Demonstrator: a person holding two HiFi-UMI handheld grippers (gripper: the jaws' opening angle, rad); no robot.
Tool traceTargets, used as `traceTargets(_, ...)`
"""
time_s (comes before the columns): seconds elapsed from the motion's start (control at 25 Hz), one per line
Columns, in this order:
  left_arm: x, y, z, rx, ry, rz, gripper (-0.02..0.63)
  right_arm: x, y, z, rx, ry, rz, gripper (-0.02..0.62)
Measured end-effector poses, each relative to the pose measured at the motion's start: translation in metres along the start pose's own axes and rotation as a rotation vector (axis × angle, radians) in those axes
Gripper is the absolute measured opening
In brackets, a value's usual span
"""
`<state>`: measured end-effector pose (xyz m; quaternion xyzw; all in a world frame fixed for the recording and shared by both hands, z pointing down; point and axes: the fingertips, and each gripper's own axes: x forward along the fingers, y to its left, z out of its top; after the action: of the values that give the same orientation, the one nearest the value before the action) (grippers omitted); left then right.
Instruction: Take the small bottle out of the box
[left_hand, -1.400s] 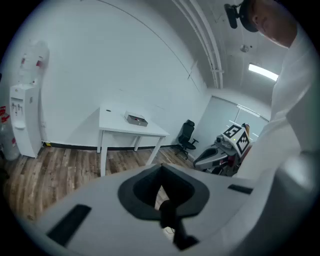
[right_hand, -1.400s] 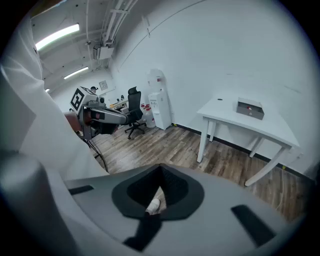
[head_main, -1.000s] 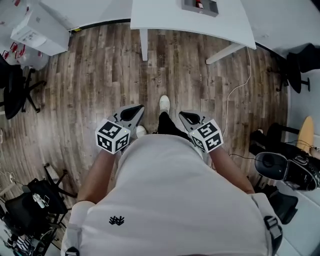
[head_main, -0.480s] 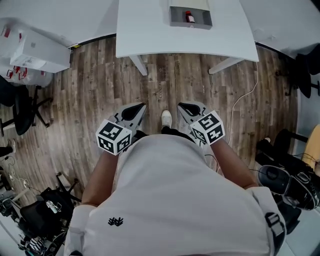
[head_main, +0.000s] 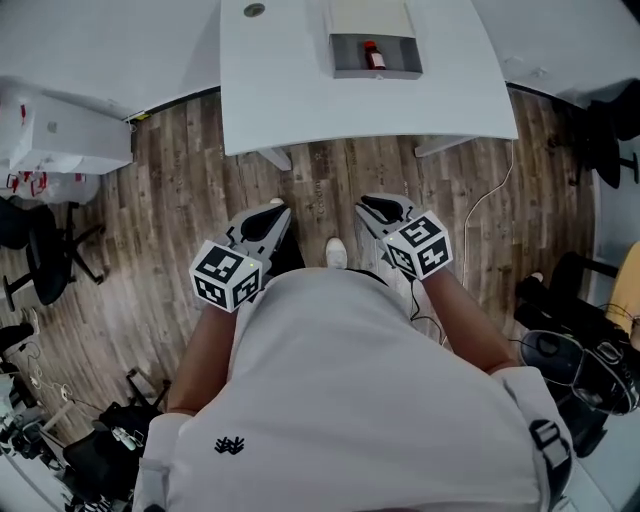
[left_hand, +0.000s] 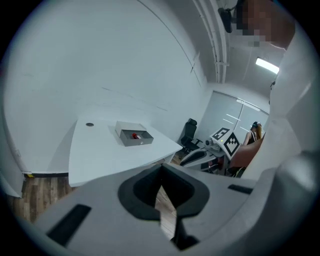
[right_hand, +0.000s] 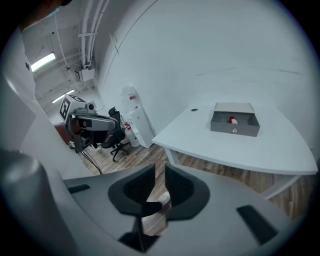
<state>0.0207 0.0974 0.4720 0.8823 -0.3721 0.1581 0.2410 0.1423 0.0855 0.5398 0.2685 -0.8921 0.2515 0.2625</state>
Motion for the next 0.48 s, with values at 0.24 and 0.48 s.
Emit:
traceTargets(0.24,0.005,0.056,0.028,0.027,0.006,-0.085,0.006,0.025,-0.030,0.046,0.038,-0.015,-0.120,0.063)
traceTargets(0.48,0.008,0.099,0.055,0.087,0.022,-0.180,0.006,0.043,-0.080,0.086,0.092,-0.030,-0.255,0.100)
